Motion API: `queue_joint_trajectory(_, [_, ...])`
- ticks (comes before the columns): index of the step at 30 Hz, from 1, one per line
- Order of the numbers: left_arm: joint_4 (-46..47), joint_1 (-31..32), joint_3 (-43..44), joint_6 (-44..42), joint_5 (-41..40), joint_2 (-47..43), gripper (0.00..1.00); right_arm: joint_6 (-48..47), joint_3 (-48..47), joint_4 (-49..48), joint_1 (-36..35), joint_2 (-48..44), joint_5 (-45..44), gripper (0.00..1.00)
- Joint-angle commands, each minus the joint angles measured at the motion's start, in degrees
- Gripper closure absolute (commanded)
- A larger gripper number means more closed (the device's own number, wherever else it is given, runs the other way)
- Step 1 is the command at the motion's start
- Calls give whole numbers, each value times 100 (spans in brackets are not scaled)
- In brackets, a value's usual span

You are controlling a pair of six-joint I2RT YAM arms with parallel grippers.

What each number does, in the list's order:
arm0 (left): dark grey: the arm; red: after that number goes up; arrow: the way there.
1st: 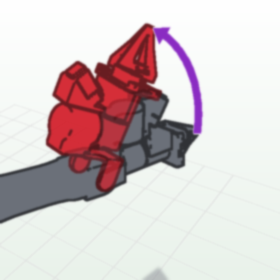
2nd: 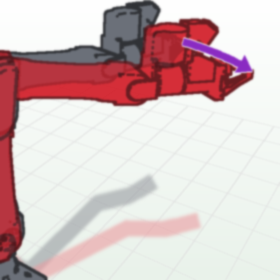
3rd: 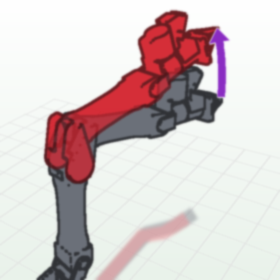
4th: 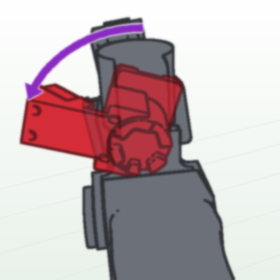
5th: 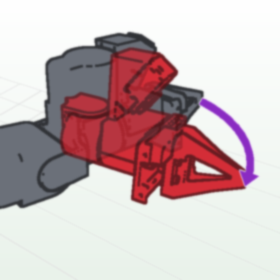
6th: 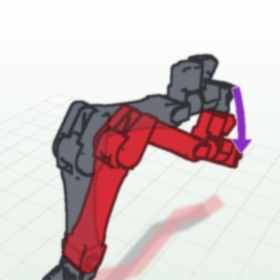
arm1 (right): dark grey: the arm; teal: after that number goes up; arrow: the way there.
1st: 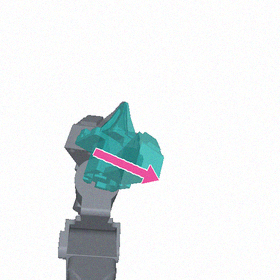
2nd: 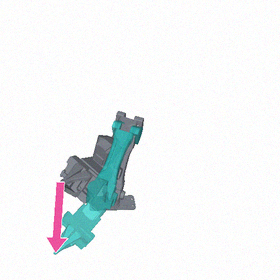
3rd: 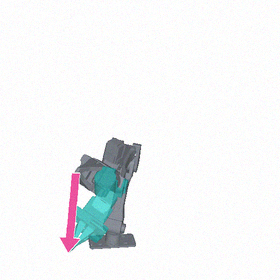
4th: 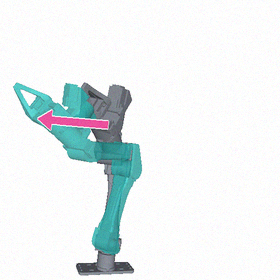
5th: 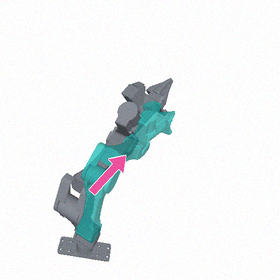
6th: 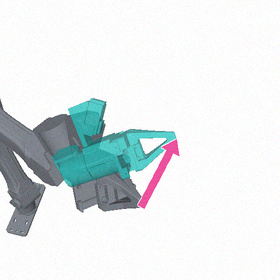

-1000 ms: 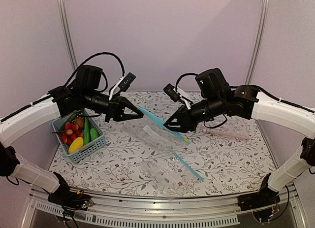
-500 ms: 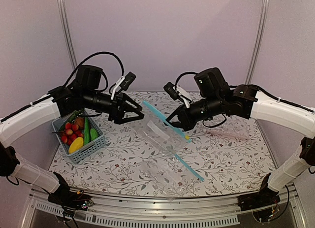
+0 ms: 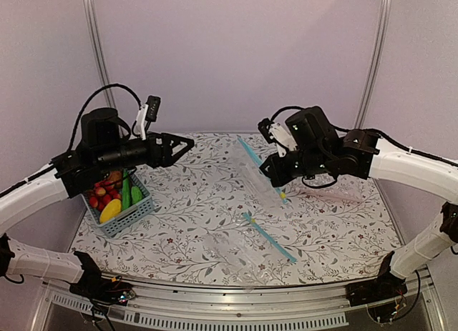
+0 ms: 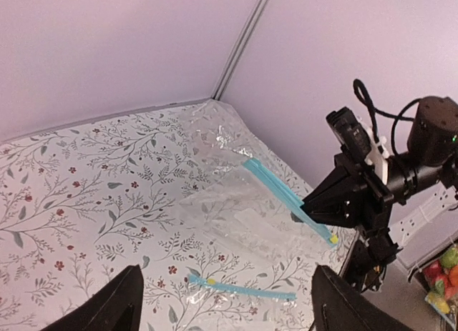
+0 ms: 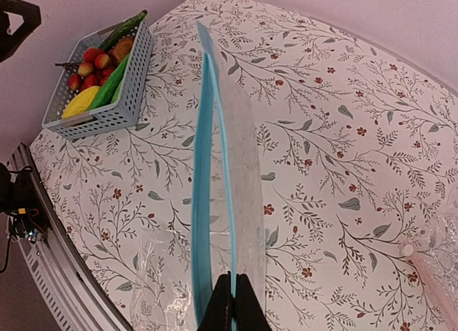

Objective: Place the food in the zip-top bag and seal the zipper
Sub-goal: Pass from the left arm to the right, then open the zipper food storage bag at the center of the board.

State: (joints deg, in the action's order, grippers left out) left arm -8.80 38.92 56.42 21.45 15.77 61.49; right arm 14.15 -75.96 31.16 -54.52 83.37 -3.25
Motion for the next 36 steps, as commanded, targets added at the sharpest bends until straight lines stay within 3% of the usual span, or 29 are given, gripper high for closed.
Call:
queue_joint_trajectory(1, [1737,343,-708,1933,-512,185,19,433,311,-331,-130,-84,-715,100])
queue_joint_trajectory(8, [2287,967,-599,2539,-611,1127,19,671,434,-817,-317,149,-589,100])
queue_joint_trajectory(18, [2820,1218,-559,3013,-449,1926,17,789,232,-850,-540,599,-720,100])
queue_joint_trajectory(25, [2100,1286,-279,2814,-737,2207,14,747,102,-822,-604,722,-777,100])
queue_joint_trajectory(32, [1951,1303,-161,2842,-803,2447,15,686,2,-710,-717,809,-1009,100])
queue_joint_trajectory(36, [1977,1320,-164,2870,-758,2530,23,685,-53,-641,-752,864,-1132,100])
